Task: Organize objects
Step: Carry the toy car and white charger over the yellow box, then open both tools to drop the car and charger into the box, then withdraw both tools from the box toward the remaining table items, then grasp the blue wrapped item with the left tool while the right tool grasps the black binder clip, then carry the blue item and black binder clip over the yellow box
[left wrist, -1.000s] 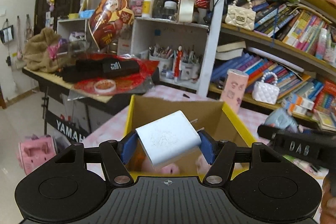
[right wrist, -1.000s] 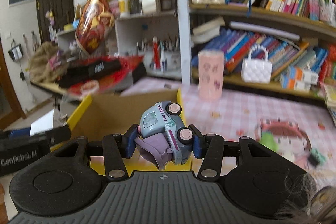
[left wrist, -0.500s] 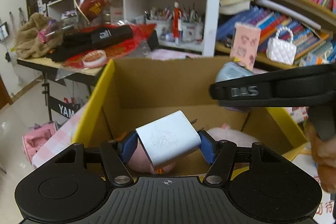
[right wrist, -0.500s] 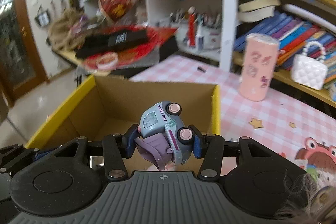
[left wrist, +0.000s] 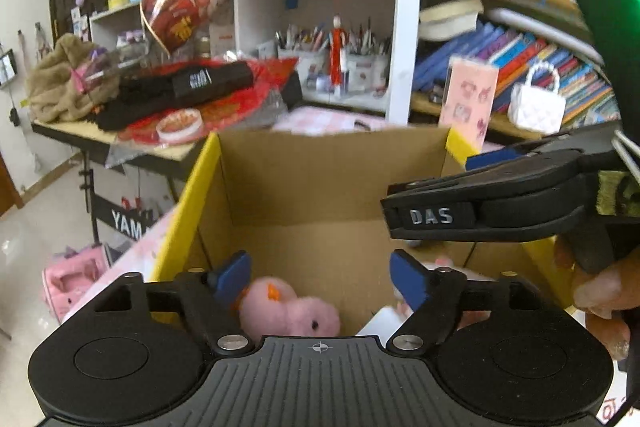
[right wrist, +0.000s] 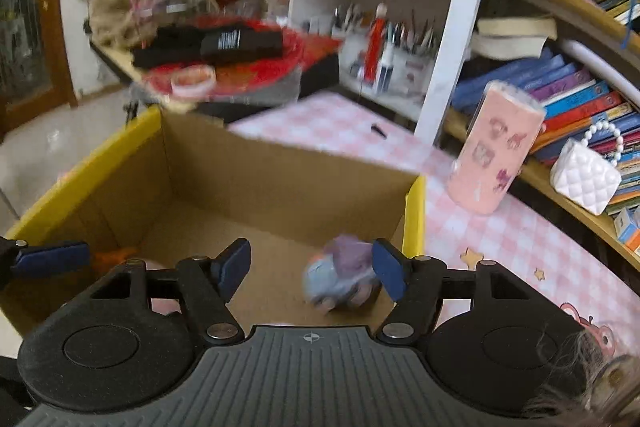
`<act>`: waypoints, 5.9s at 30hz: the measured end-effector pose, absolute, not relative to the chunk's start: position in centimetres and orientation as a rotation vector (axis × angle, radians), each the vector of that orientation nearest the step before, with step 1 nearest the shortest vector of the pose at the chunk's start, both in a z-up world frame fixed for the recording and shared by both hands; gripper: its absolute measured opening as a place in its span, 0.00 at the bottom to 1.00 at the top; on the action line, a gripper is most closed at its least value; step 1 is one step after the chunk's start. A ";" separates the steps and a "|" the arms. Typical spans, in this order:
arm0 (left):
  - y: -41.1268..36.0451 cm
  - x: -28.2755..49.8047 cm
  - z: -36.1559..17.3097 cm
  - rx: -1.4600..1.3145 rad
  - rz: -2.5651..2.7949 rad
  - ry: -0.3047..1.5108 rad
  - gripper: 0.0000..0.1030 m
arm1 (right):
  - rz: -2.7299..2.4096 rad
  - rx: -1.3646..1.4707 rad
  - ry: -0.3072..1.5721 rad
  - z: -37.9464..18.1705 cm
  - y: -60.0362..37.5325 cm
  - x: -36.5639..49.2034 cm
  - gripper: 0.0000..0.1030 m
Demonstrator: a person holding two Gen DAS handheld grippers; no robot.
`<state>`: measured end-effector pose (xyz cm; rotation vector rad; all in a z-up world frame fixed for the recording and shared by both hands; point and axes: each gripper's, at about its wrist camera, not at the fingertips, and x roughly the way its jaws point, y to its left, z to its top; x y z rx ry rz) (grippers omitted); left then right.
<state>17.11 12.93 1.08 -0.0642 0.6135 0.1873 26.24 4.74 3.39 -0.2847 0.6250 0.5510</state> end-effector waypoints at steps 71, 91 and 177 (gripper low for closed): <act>3.7 0.8 -1.2 0.085 -0.292 0.680 0.93 | -0.167 -0.053 0.719 -1.1 -11.2 -2.3 0.77; -5.6 8.7 -1.9 0.116 -0.351 0.707 0.93 | -0.216 0.017 0.798 -1.9 -20.5 5.6 0.77; 5.8 3.3 -1.8 -0.001 -0.235 0.720 0.37 | 0.137 -0.074 0.768 -0.9 -11.0 3.9 0.02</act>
